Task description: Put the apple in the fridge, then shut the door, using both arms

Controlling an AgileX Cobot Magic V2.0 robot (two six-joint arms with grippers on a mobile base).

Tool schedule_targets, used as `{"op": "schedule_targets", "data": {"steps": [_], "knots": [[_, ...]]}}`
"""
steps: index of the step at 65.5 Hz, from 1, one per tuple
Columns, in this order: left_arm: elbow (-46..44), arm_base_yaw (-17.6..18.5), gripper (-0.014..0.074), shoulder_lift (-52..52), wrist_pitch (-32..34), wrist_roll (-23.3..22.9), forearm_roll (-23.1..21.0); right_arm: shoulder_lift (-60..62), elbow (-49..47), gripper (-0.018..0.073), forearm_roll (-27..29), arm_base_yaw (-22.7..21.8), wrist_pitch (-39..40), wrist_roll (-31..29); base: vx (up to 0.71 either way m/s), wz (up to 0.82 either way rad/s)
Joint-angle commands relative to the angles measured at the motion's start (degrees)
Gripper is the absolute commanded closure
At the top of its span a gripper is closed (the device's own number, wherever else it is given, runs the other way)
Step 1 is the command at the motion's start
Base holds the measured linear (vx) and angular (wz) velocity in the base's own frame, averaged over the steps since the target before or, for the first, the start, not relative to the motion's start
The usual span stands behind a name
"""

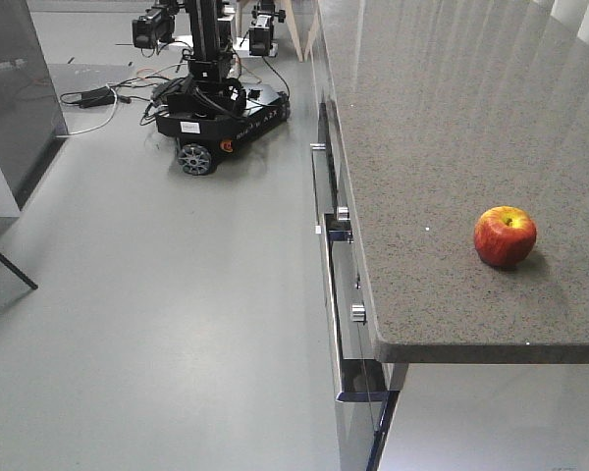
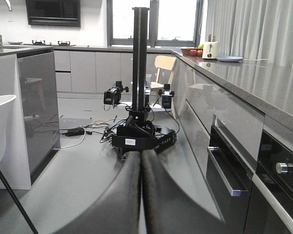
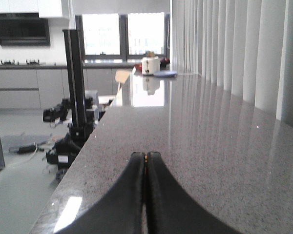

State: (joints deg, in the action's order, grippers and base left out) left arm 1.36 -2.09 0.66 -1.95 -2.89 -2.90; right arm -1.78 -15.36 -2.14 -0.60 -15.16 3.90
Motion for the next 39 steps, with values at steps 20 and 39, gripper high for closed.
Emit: {"op": "schedule_targets", "data": {"steps": [20,39], "knots": [[1.71,-0.15,0.0602,0.89,4.26,-0.42,-0.08,-16.6,-21.07,0.0534,1.16,0.12,-23.12,-1.02,0.0,0.0],[1.71,-0.15,0.0602,0.89,4.26,-0.42,-0.08,-26.76,-27.13,0.0192,6.03,0.12,-30.91,-7.89,0.0,0.0]]}}
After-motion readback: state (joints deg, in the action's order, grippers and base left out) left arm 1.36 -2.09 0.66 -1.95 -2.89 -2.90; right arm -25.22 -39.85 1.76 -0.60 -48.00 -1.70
